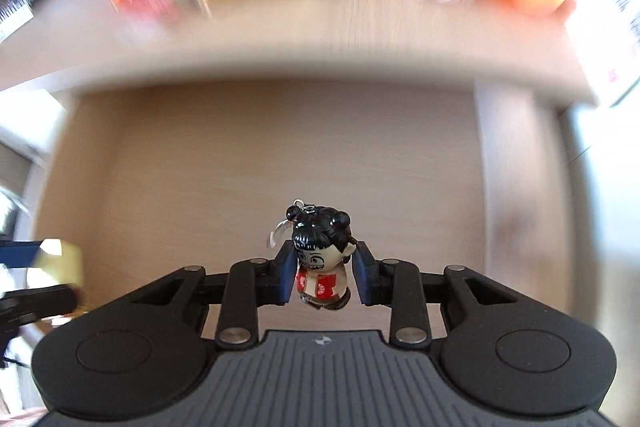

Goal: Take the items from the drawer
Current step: 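Grasp the boy figure keychain with the right tool while the left tool lifts the green toy, then carry the green toy up to the desktop with the left tool while the right tool carries the boy keychain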

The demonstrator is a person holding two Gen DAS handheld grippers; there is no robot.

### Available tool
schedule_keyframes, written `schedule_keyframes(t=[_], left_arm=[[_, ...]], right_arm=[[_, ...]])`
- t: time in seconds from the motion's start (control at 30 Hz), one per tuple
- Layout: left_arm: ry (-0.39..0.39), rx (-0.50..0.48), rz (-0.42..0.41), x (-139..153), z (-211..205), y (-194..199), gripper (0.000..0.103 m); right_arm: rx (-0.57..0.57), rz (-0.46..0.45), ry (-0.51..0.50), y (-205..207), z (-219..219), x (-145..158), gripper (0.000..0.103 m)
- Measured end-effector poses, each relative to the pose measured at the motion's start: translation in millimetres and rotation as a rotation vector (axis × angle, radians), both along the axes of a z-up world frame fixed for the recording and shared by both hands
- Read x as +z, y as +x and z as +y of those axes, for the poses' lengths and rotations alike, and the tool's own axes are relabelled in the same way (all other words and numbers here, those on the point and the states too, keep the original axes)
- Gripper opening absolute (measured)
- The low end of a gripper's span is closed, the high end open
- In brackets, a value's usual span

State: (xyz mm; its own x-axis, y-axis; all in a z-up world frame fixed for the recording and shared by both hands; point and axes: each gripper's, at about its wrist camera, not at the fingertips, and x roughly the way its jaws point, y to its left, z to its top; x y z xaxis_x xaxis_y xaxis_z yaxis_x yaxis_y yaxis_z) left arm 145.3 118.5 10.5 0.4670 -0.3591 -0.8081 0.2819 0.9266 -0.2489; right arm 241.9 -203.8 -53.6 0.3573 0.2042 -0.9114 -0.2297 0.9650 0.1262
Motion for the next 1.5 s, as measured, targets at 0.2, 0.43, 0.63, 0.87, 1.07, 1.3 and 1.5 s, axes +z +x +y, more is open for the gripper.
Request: schedule_keyframes(t=[0.2, 0.43, 0.63, 0.87, 1.07, 1.3, 1.5], left_arm=[[0.016, -0.031, -0.226, 80.3, 11.1, 37.3, 0.056], [0.021, 0.096, -0.239, 97.7, 32.2, 123.7, 0.056], [-0.018, 0.108, -0.109, 71.6, 25.2, 207.5, 0.056], [0.060, 0.108, 0.023, 20.0, 1.5, 277.3, 0.056], [0.153, 0.085, -0.034, -7.5, -14.2, 274.8, 0.056], [0.160, 0.105, -0.096, 1.9, -15.8, 264.3, 0.056], [0.091, 0.122, -0.180, 31.1, -6.6, 247.8, 0.056]], right_arm=[[-0.022, -0.320, 0.101, -13.5, -19.9, 128.3, 0.029], [-0.061, -0.525, 0.099, -3.7, -33.5, 197.6, 0.029], [-0.077, -0.424, 0.142, 17.2, -26.6, 167.1, 0.029], [-0.096, -0.301, 0.169, 21.8, -25.1, 113.4, 0.029], [-0.107, -0.269, 0.139, 29.2, -25.1, 99.6, 0.029], [-0.108, -0.250, 0.122, 22.6, -36.8, 92.1, 0.029], [-0.103, -0.254, 0.113, 20.9, -35.7, 92.5, 0.029]])
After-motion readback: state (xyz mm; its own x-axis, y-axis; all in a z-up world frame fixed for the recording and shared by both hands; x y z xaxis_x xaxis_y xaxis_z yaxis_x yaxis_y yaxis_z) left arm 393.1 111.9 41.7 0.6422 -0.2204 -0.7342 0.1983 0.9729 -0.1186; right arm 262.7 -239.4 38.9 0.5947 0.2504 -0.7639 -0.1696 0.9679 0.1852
